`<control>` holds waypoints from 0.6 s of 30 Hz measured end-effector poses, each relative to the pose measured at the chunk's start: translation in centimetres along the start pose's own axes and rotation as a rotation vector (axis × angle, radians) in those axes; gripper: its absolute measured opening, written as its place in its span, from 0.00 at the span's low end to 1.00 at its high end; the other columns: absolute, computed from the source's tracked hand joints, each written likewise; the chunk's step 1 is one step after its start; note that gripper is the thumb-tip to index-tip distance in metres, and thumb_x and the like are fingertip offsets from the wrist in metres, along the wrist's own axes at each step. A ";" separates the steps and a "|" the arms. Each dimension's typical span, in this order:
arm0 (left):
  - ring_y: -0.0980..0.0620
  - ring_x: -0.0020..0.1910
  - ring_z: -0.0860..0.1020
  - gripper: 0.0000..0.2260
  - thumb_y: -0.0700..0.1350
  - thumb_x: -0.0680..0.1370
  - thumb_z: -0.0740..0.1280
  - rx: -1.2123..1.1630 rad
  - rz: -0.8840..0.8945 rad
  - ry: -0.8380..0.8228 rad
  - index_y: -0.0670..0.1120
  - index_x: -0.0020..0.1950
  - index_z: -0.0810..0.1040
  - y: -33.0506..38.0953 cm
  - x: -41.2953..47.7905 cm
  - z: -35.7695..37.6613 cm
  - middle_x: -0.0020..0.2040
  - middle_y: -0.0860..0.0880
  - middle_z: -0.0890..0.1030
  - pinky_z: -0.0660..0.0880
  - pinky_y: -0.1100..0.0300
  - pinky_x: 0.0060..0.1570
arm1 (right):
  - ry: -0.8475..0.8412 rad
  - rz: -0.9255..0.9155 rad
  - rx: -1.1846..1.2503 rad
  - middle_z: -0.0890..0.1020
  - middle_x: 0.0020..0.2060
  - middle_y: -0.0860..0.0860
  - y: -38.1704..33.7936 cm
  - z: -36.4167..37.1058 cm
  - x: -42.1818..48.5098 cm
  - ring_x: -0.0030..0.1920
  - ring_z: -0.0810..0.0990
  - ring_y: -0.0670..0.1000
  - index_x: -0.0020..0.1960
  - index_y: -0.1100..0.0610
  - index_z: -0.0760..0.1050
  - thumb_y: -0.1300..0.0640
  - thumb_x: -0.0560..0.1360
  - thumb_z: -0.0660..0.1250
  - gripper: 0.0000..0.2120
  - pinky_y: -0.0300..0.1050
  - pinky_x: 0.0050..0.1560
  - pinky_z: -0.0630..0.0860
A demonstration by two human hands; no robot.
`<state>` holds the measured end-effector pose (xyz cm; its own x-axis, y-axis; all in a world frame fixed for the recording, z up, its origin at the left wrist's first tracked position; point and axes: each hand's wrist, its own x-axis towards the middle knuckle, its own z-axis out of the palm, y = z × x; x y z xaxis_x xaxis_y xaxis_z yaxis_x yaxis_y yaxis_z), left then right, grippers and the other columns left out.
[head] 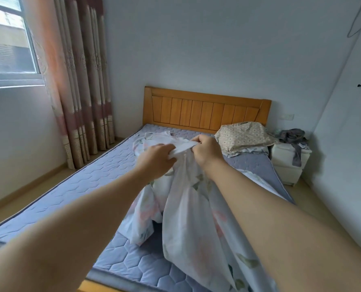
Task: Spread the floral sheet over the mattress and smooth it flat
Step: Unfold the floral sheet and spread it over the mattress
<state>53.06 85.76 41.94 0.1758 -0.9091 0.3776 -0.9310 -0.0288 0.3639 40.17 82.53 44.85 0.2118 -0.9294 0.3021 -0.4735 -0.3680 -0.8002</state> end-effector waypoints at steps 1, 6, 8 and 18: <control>0.47 0.46 0.74 0.09 0.43 0.77 0.63 -0.041 -0.051 0.053 0.47 0.57 0.76 -0.3 -0.3 0.6 0.53 0.46 0.79 0.66 0.58 0.38 | 0.013 -0.014 0.024 0.76 0.43 0.53 -0.1 -0.1 0.0 0.43 0.71 0.51 0.52 0.64 0.77 0.68 0.76 0.55 0.13 0.36 0.31 0.64; 0.46 0.41 0.72 0.11 0.41 0.78 0.58 -0.177 -0.403 0.142 0.51 0.57 0.74 -1.2 -1.1 2.1 0.49 0.45 0.80 0.67 0.58 0.38 | 0.082 -0.022 0.188 0.76 0.40 0.51 -0.2 -1.1 -0.7 0.42 0.71 0.49 0.51 0.63 0.78 0.70 0.74 0.56 0.13 0.36 0.36 0.67; 0.46 0.42 0.72 0.07 0.42 0.79 0.58 -0.178 -0.484 0.095 0.51 0.51 0.74 -2.0 -1.2 2.6 0.46 0.46 0.77 0.67 0.58 0.39 | 0.153 0.006 0.281 0.75 0.36 0.49 0.0 -1.6 -0.8 0.39 0.71 0.47 0.46 0.60 0.77 0.69 0.74 0.57 0.11 0.38 0.36 0.67; 0.55 0.28 0.64 0.13 0.41 0.82 0.55 -0.751 -0.452 0.149 0.38 0.58 0.76 0.1 1.5 -1.2 0.33 0.47 0.71 0.63 0.65 0.22 | -0.021 0.212 -0.375 0.73 0.60 0.53 2.6 -3.0 -1.1 0.61 0.72 0.58 0.67 0.50 0.66 0.55 0.72 0.68 0.25 0.46 0.54 0.71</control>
<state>53.65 84.88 43.59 0.5639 -0.8120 0.1507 -0.3166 -0.0440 0.9475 36.12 82.51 43.96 0.0916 -0.9862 0.1379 -0.7857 -0.1566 -0.5985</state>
